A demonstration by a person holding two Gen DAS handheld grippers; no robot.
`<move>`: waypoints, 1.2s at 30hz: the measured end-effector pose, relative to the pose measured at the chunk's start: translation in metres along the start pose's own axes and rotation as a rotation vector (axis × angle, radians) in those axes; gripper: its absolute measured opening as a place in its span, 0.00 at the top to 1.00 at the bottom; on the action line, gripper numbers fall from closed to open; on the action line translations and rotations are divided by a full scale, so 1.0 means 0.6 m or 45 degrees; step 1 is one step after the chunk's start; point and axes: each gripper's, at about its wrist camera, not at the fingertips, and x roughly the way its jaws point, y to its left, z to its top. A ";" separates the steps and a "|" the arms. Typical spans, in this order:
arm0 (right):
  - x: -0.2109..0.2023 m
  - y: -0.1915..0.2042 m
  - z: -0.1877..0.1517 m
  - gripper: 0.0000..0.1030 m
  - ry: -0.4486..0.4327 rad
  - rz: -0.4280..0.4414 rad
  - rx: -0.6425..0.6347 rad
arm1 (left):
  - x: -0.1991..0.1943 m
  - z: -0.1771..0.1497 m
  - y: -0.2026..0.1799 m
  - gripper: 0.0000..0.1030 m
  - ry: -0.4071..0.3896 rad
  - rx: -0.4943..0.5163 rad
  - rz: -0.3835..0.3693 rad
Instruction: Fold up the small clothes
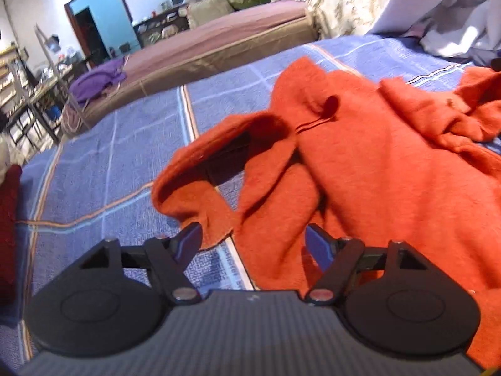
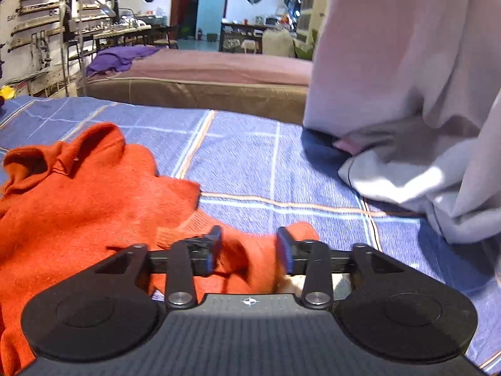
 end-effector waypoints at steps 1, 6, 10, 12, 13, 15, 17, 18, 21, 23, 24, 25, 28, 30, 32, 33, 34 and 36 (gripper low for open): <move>-0.008 0.007 0.005 0.00 -0.017 0.017 -0.010 | 0.012 0.003 0.006 0.36 0.008 -0.022 -0.025; -0.027 0.026 0.022 0.00 -0.054 0.149 -0.018 | 0.072 0.025 -0.018 0.38 0.060 0.062 -0.129; -0.018 0.039 0.021 0.00 -0.040 0.182 -0.018 | 0.119 0.031 -0.060 0.48 0.071 0.194 -0.066; -0.007 0.043 0.016 0.00 -0.014 0.219 0.002 | 0.124 0.039 -0.060 0.74 0.045 0.164 -0.037; -0.001 0.046 0.013 0.00 0.004 0.229 0.007 | 0.125 0.045 -0.058 0.82 0.043 0.149 -0.025; 0.008 0.055 0.007 0.00 0.032 0.253 0.014 | 0.120 0.053 -0.038 0.85 0.030 0.068 -0.044; 0.013 0.062 0.004 0.00 0.048 0.277 0.017 | 0.100 0.061 -0.002 0.86 -0.019 -0.024 -0.030; 0.015 0.067 0.002 0.00 0.054 0.288 0.016 | 0.084 0.064 0.021 0.86 -0.061 -0.081 -0.020; 0.024 0.074 0.003 0.00 0.071 0.305 0.014 | 0.033 0.084 0.094 0.86 -0.173 -0.215 0.078; 0.029 0.078 0.007 0.00 0.071 0.326 0.019 | 0.010 0.097 0.140 0.86 -0.219 -0.221 0.208; 0.032 0.081 0.009 0.00 0.072 0.337 0.018 | 0.003 0.101 0.165 0.86 -0.229 -0.239 0.256; 0.034 0.086 0.012 0.00 0.071 0.343 0.013 | -0.001 0.102 0.189 0.86 -0.229 -0.261 0.315; 0.038 0.101 0.021 0.00 0.065 0.364 -0.016 | 0.005 0.094 0.250 0.86 -0.166 -0.286 0.481; 0.041 0.111 0.025 0.00 0.065 0.382 -0.042 | 0.017 0.073 0.292 0.86 -0.110 -0.363 0.510; 0.048 0.120 0.027 0.00 0.075 0.400 -0.069 | 0.034 0.044 0.318 0.86 -0.058 -0.387 0.584; 0.052 0.124 0.027 0.00 0.085 0.404 -0.078 | 0.043 0.028 0.327 0.86 -0.026 -0.400 0.607; 0.056 0.127 0.028 0.00 0.095 0.409 -0.086 | 0.049 0.014 0.335 0.86 0.005 -0.427 0.619; 0.060 0.133 0.028 0.00 0.108 0.422 -0.105 | 0.057 -0.017 0.343 0.86 0.056 -0.484 0.642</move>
